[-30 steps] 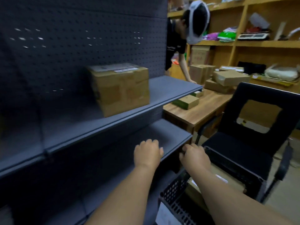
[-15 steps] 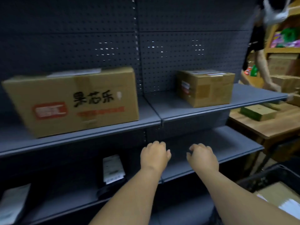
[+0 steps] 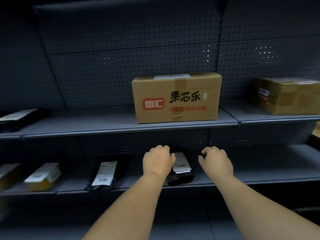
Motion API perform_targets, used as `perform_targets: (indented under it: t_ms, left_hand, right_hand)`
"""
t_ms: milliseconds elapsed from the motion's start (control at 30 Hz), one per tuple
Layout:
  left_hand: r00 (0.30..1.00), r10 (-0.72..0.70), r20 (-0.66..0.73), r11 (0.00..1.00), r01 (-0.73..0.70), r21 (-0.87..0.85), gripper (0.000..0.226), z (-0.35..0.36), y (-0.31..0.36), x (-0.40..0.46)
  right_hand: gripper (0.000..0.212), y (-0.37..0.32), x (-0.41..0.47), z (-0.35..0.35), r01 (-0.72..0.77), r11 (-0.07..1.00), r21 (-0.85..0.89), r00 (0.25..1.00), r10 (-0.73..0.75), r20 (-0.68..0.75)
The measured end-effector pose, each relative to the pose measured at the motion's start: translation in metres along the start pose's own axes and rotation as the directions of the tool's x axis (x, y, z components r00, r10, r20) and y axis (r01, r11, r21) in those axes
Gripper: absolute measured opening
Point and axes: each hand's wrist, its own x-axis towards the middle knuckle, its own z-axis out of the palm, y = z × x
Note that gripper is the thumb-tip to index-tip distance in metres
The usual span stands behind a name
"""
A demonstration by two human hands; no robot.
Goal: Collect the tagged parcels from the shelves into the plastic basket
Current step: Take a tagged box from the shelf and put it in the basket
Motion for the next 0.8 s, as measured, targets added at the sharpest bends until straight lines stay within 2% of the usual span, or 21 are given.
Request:
perform_targets:
  t_ms: [333, 800]
  left_hand:
    - [0.983, -0.143, -0.117, 0.989, 0.147, 0.027, 0.035, -0.074, -0.055, 0.015]
    - [0.924, -0.172, -0.341, 0.985, 0.154, -0.079, 0.036, -0.148, -0.047, 0.149]
  right_hand:
    - [0.034, -0.061, 0.028, -0.057, -0.001, 0.998, 0.068, 0.999, 0.003, -0.04]
    - [0.035, -0.074, 0.158, -0.134, -0.001, 0.982, 0.187, 0.968, 0.048, -0.247]
